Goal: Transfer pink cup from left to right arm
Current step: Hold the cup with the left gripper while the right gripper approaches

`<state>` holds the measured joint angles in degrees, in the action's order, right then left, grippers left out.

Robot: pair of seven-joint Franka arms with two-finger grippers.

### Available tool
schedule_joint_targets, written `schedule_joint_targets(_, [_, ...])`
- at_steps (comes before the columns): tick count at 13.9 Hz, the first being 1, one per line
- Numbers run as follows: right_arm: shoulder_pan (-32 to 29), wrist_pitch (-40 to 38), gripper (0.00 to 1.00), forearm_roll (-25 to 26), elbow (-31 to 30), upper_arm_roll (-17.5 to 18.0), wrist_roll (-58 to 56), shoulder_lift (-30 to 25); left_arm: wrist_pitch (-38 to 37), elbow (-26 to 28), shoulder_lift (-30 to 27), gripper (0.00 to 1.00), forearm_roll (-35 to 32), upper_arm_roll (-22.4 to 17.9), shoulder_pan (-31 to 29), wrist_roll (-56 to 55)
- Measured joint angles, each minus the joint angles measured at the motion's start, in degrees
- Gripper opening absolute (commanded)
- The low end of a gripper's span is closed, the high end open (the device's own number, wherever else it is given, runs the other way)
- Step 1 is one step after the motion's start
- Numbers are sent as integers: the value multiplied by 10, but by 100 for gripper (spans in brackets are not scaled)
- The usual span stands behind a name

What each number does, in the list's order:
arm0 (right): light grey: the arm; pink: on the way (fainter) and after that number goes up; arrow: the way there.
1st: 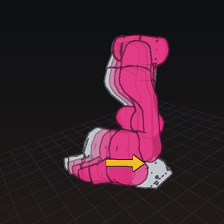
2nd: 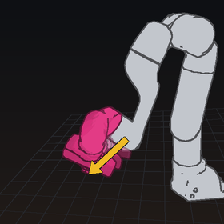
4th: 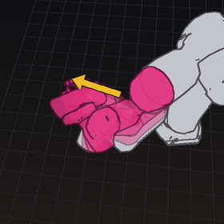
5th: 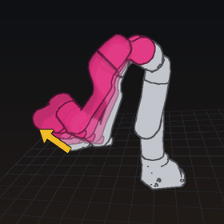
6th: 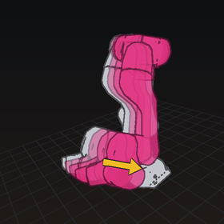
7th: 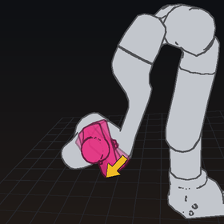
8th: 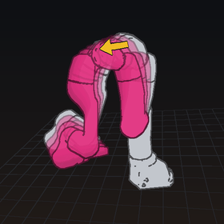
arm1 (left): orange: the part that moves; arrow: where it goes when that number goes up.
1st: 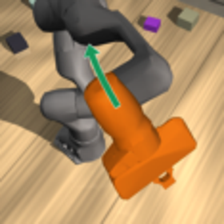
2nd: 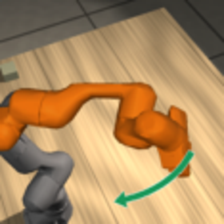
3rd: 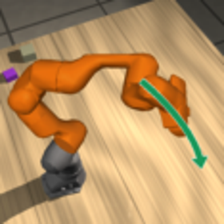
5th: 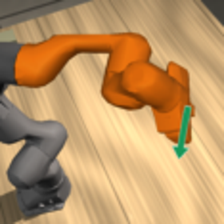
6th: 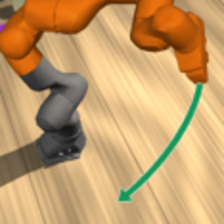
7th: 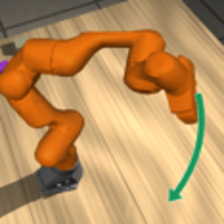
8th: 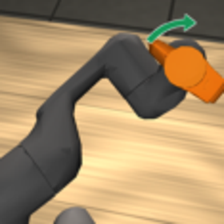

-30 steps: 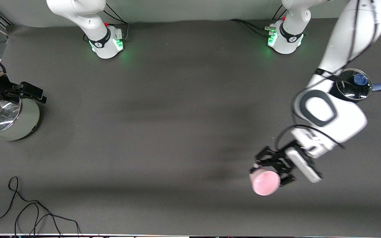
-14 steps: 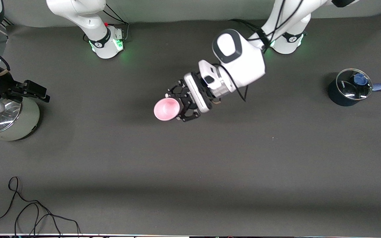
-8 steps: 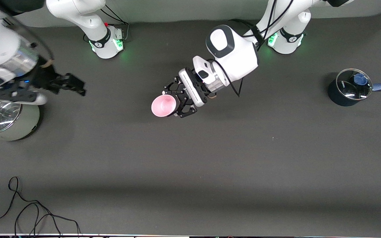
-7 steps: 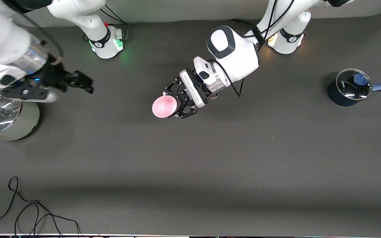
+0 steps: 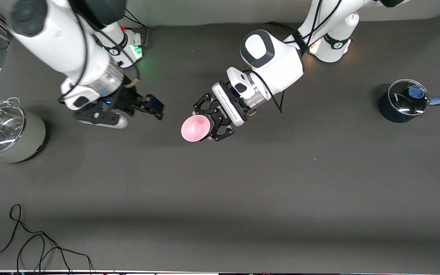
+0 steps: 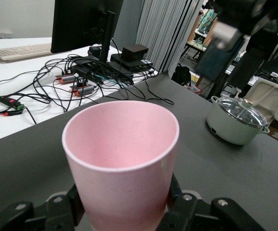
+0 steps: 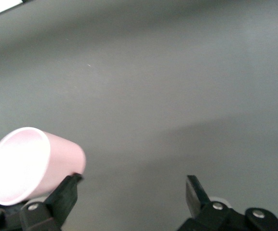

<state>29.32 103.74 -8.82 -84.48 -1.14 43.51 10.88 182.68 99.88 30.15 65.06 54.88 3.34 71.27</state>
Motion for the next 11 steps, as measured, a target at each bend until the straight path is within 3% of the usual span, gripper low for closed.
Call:
schedule_joint_targets(3, [13, 39, 100, 0, 10, 0, 36, 10, 9, 0, -1, 27, -1, 0, 1, 1])
schedule_joint_targets(11, [14, 52, 100, 0, 45, -3, 48, 44, 36, 10, -1, 28, -1, 1, 9, 2])
